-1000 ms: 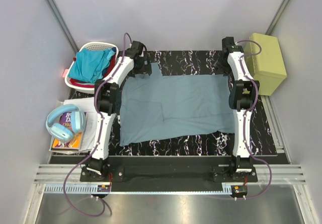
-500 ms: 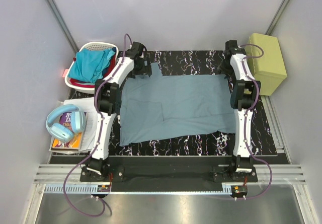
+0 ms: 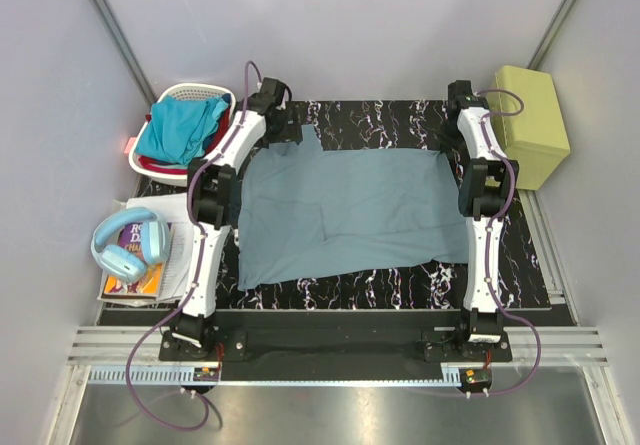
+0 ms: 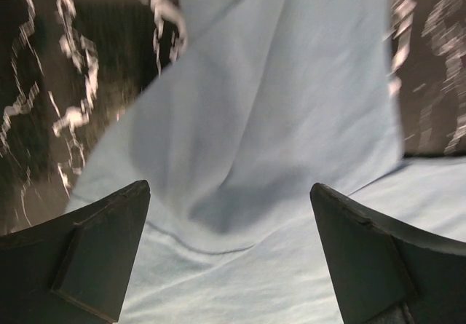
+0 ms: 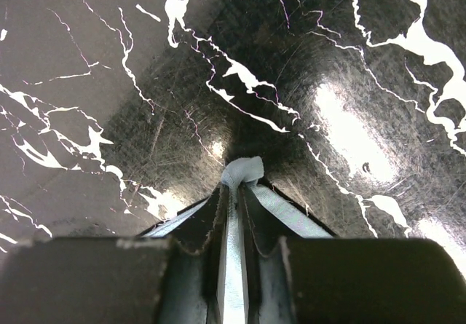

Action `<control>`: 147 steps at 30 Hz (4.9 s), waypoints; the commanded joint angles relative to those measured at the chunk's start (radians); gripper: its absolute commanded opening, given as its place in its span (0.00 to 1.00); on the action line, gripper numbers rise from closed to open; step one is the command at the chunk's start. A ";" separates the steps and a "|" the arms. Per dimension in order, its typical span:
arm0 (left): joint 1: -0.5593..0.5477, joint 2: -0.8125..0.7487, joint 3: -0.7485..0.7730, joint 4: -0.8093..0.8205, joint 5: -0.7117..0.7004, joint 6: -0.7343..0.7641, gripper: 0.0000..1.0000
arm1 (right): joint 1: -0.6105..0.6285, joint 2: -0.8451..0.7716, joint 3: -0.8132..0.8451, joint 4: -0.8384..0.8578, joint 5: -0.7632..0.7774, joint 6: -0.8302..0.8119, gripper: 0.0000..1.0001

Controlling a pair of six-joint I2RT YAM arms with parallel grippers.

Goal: Fold and stack the t-shirts
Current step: Grap the side of the flattened tshirt furthest away from the robot with both arms, then fold the other side of the tshirt into a rectangle

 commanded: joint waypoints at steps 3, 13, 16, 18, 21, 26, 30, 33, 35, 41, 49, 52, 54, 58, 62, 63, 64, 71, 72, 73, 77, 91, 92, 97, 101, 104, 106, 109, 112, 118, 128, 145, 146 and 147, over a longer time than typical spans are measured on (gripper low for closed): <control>0.020 -0.011 0.090 0.093 -0.002 -0.012 0.99 | 0.005 -0.057 -0.052 -0.014 -0.005 0.010 0.13; 0.052 0.078 0.094 0.101 0.047 -0.035 0.99 | 0.005 -0.086 -0.064 -0.012 -0.013 0.009 0.12; 0.059 0.089 0.094 0.107 0.078 -0.044 0.98 | 0.005 -0.092 -0.064 -0.011 -0.015 0.010 0.10; 0.059 0.092 0.094 0.110 0.084 -0.047 0.93 | 0.005 -0.092 -0.060 -0.009 -0.018 0.013 0.09; 0.059 0.095 0.090 0.113 0.087 -0.047 0.84 | 0.005 -0.084 -0.060 -0.009 -0.022 0.016 0.07; 0.057 0.078 0.078 0.108 0.075 -0.046 0.55 | 0.005 -0.081 -0.066 -0.009 -0.021 0.015 0.00; 0.054 0.027 0.027 0.130 0.055 -0.046 0.21 | 0.005 -0.084 -0.063 -0.009 -0.022 0.015 0.00; 0.052 0.003 0.025 0.133 0.024 -0.038 0.18 | 0.005 -0.084 -0.058 -0.009 -0.021 0.016 0.00; 0.054 -0.009 0.027 0.133 0.015 -0.035 0.13 | 0.005 -0.083 -0.053 -0.011 -0.022 0.016 0.00; 0.052 -0.069 0.001 0.131 0.008 -0.038 0.08 | 0.005 -0.094 -0.053 -0.011 -0.024 0.018 0.00; 0.045 -0.190 -0.105 0.133 -0.011 -0.034 0.00 | 0.005 -0.146 -0.076 -0.012 -0.022 0.024 0.00; 0.040 -0.229 -0.151 0.135 -0.009 -0.035 0.00 | 0.005 -0.175 -0.101 -0.012 -0.022 0.024 0.00; 0.039 -0.259 -0.188 0.135 -0.009 -0.034 0.00 | 0.006 -0.207 -0.113 -0.011 -0.015 0.024 0.00; 0.031 -0.313 -0.240 0.136 -0.011 -0.032 0.00 | 0.014 -0.271 -0.167 0.003 -0.010 0.022 0.00; 0.025 -0.356 -0.295 0.136 -0.011 -0.035 0.00 | 0.028 -0.363 -0.233 0.014 0.017 0.019 0.00; 0.022 -0.364 -0.307 0.136 -0.012 -0.034 0.00 | 0.028 -0.382 -0.277 0.018 0.025 0.018 0.00; 0.016 -0.385 -0.321 0.136 -0.017 -0.032 0.00 | 0.055 -0.402 -0.305 0.029 0.036 0.015 0.00; -0.013 -0.453 -0.459 0.136 -0.034 -0.034 0.00 | 0.083 -0.607 -0.607 0.124 0.070 0.021 0.00; -0.017 -0.460 -0.473 0.136 -0.034 -0.038 0.00 | 0.083 -0.620 -0.660 0.130 0.070 0.019 0.00; -0.023 -0.470 -0.488 0.135 -0.035 -0.040 0.00 | 0.080 -0.629 -0.684 0.132 0.074 0.013 0.00; -0.044 -0.534 -0.588 0.144 -0.051 -0.055 0.00 | 0.083 -0.695 -0.809 0.150 0.085 0.015 0.00; -0.084 -0.834 -0.879 0.162 -0.158 -0.095 0.00 | 0.083 -0.827 -0.952 0.176 0.148 0.016 0.00; -0.084 -0.855 -0.893 0.162 -0.160 -0.101 0.00 | 0.083 -0.831 -0.967 0.178 0.149 0.018 0.00; -0.104 -0.922 -1.002 0.165 -0.176 -0.106 0.00 | 0.080 -0.836 -1.017 0.179 0.172 0.021 0.00; -0.121 -0.934 -1.067 0.171 -0.172 -0.115 0.00 | 0.083 -0.830 -1.040 0.181 0.180 0.028 0.00; -0.135 -0.933 -1.111 0.188 -0.164 -0.121 0.00 | 0.081 -0.825 -1.046 0.181 0.188 0.028 0.00; -0.142 -0.922 -1.130 0.197 -0.160 -0.124 0.00 | 0.081 -0.822 -1.052 0.179 0.189 0.030 0.00; -0.152 -0.902 -1.143 0.200 -0.158 -0.135 0.00 | 0.083 -0.830 -1.075 0.172 0.203 0.036 0.00; -0.162 -0.898 -1.159 0.208 -0.157 -0.145 0.00 | 0.083 -0.845 -1.098 0.164 0.231 0.042 0.00; -0.187 -0.892 -1.196 0.219 -0.146 -0.153 0.00 | 0.083 -0.831 -1.121 0.143 0.246 0.048 0.00; -0.228 -0.895 -1.285 0.233 -0.135 -0.173 0.00 | 0.084 -0.804 -1.159 0.094 0.234 0.081 0.00; -0.267 -0.908 -1.282 0.233 -0.176 -0.173 0.17 | 0.081 -0.890 -1.227 0.089 0.294 0.131 0.07; -0.267 -0.921 -1.277 0.234 -0.184 -0.173 0.20 | 0.081 -0.932 -1.227 0.106 0.285 0.124 0.11; -0.267 -0.936 -1.272 0.237 -0.192 -0.172 0.25 | 0.081 -0.954 -1.210 0.124 0.288 0.116 0.18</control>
